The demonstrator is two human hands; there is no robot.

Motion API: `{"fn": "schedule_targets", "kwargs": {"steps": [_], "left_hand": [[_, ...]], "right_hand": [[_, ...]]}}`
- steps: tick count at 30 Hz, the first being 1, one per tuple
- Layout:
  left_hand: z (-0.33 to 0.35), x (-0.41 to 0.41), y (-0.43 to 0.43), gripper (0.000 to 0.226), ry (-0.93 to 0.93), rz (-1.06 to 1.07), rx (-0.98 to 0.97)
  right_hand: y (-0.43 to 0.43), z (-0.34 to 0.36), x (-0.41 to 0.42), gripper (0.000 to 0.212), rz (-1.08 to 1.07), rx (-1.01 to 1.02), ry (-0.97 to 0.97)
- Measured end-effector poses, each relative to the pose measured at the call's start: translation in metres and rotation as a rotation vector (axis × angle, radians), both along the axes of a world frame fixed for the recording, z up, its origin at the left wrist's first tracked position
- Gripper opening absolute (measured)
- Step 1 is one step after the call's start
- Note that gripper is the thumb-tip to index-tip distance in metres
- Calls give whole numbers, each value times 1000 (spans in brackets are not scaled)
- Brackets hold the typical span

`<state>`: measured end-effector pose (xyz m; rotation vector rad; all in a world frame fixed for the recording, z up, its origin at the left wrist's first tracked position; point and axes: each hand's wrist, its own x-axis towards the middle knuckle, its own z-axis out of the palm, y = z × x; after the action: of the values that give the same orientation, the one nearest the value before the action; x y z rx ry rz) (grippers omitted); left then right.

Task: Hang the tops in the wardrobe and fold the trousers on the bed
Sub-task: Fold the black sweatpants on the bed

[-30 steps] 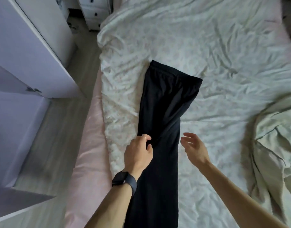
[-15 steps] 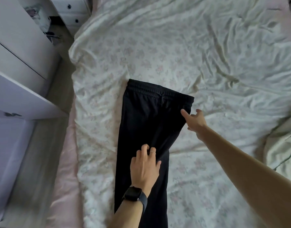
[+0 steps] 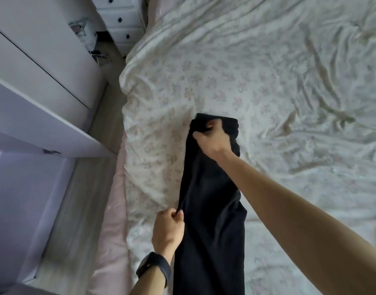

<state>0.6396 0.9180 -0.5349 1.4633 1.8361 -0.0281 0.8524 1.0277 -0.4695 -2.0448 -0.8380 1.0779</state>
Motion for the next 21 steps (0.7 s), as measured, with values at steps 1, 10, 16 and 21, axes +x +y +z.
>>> {"fn": "schedule_targets", "kwargs": {"steps": [1,10,16,21], "left_hand": [[-8,-7,8,30,-4,-20,-56],[16,26,96,50,-224,-13,33],[23,85,168,81,-433,-5,-75],[15,109,201,53,-581,37,-245]], "right_hand": [[3,-7,-11,57,147,-66,-1],[-88,-49,21,11,-296,21,56],[-74,-61,64,52,-251,-46,136],[-4,-63,96,65,-77,-64,252]]}}
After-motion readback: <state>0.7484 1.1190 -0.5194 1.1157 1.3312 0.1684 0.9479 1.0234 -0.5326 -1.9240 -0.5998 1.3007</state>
